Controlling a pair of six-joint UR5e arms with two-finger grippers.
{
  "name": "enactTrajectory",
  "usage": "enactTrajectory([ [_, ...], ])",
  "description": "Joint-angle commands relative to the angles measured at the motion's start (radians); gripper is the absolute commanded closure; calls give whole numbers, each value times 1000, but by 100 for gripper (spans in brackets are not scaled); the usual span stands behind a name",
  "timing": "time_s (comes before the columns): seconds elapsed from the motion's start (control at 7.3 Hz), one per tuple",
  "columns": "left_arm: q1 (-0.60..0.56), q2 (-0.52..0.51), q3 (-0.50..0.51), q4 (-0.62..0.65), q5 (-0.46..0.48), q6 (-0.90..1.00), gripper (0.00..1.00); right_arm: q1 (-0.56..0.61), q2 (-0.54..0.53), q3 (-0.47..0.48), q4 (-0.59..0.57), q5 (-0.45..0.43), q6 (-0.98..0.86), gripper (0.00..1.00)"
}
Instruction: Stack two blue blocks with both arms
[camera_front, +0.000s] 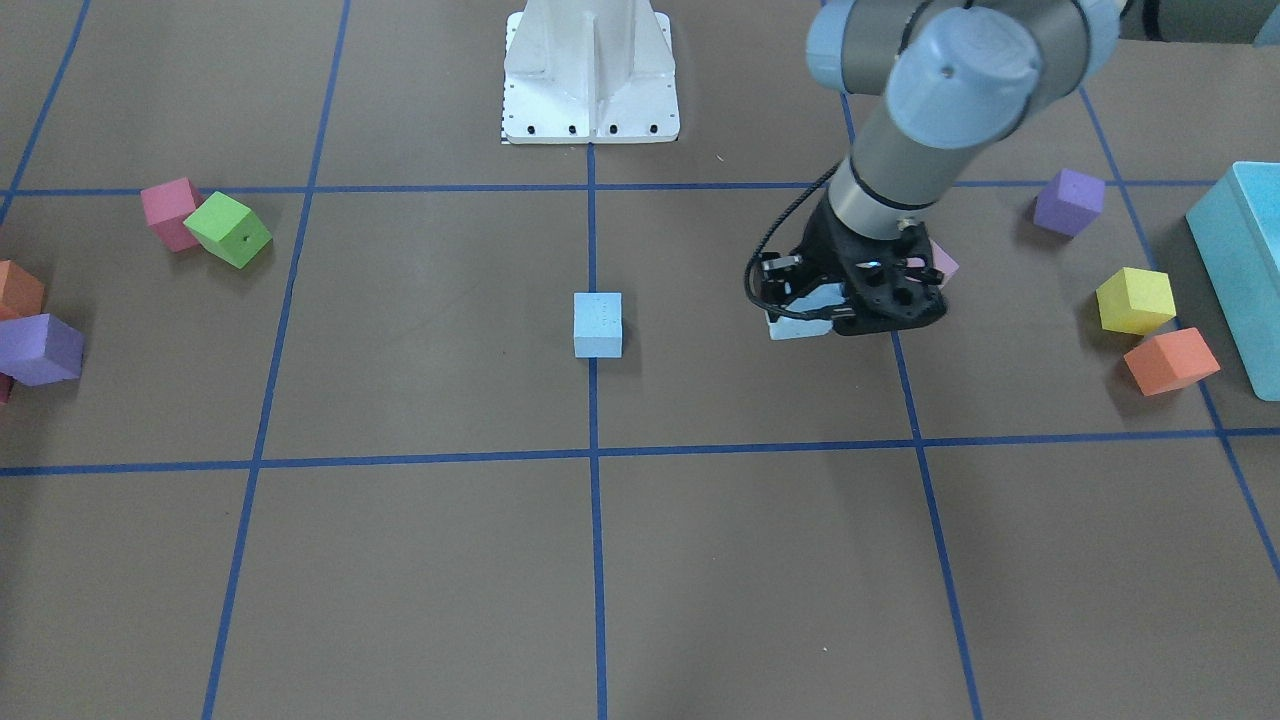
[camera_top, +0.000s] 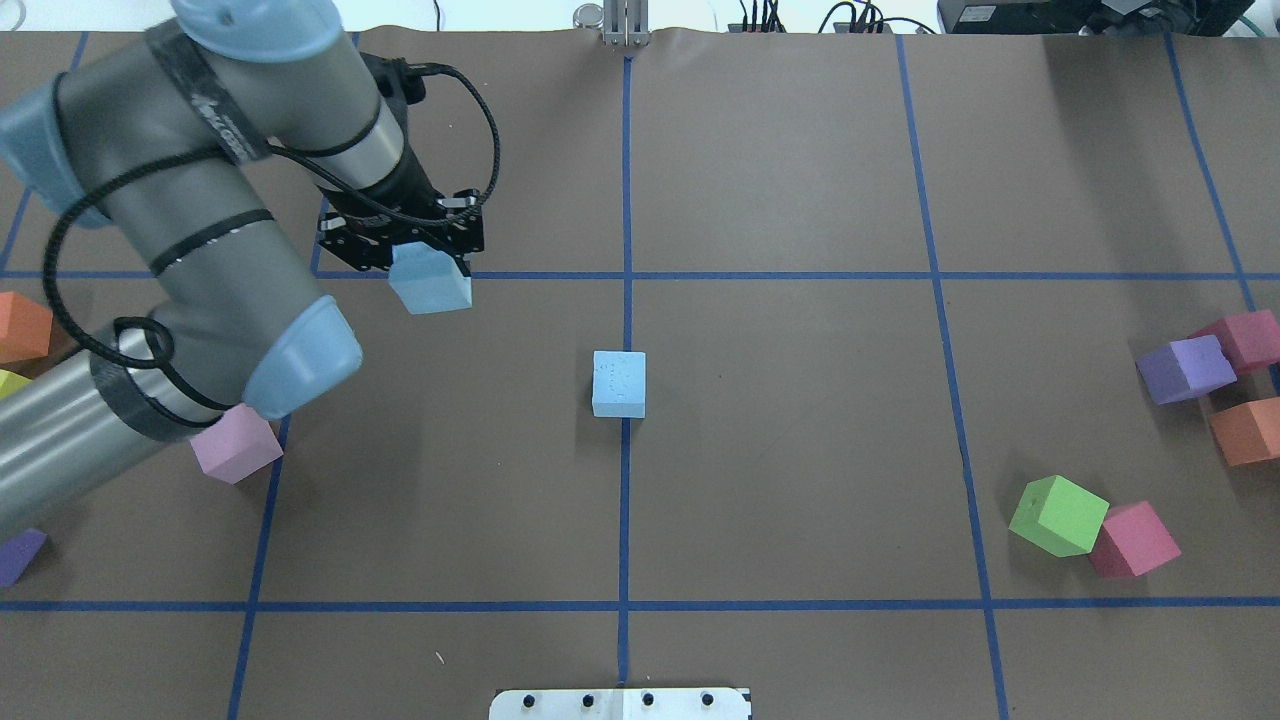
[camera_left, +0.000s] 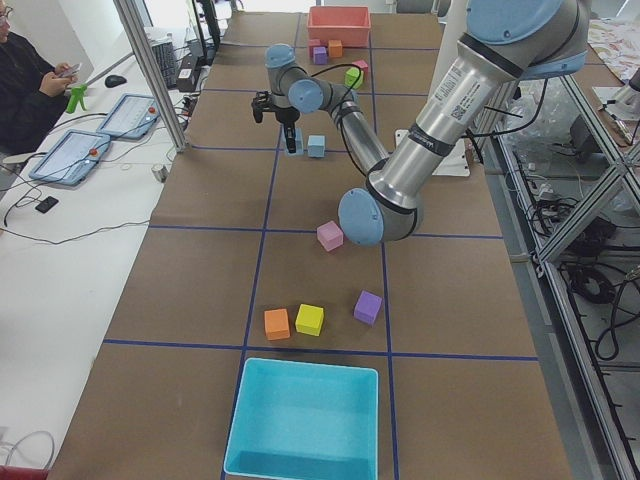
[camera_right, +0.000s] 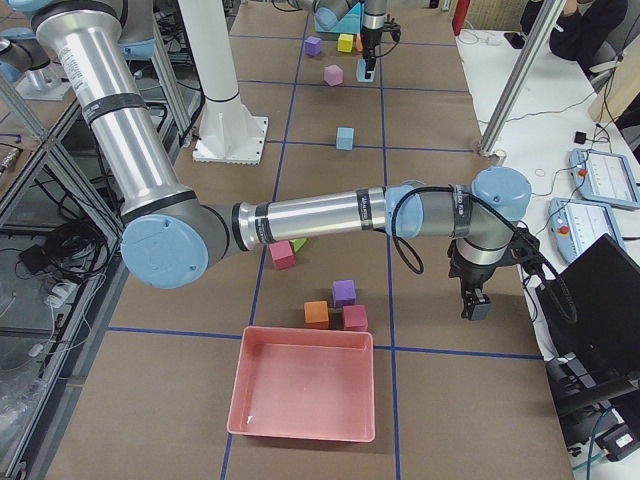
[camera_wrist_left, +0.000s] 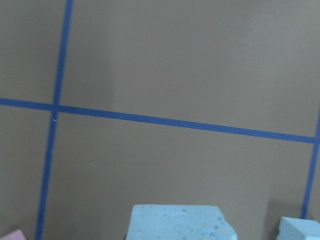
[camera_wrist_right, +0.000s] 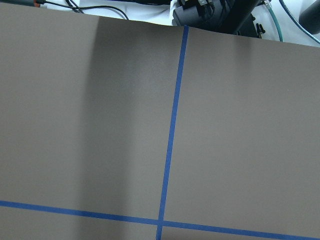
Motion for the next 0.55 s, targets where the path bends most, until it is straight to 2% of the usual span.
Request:
enactTrajectory([
  [0.0, 108, -101, 85, -39, 79, -126, 45, -3, -2, 1, -1, 0, 4, 0],
  [0.27, 153, -150, 153, -86, 112, -170, 45, -1, -2, -1, 0, -1, 4, 0],
  [0.41, 159, -208, 234, -97, 119, -190, 45, -1, -2, 1, 0, 0, 5, 0],
])
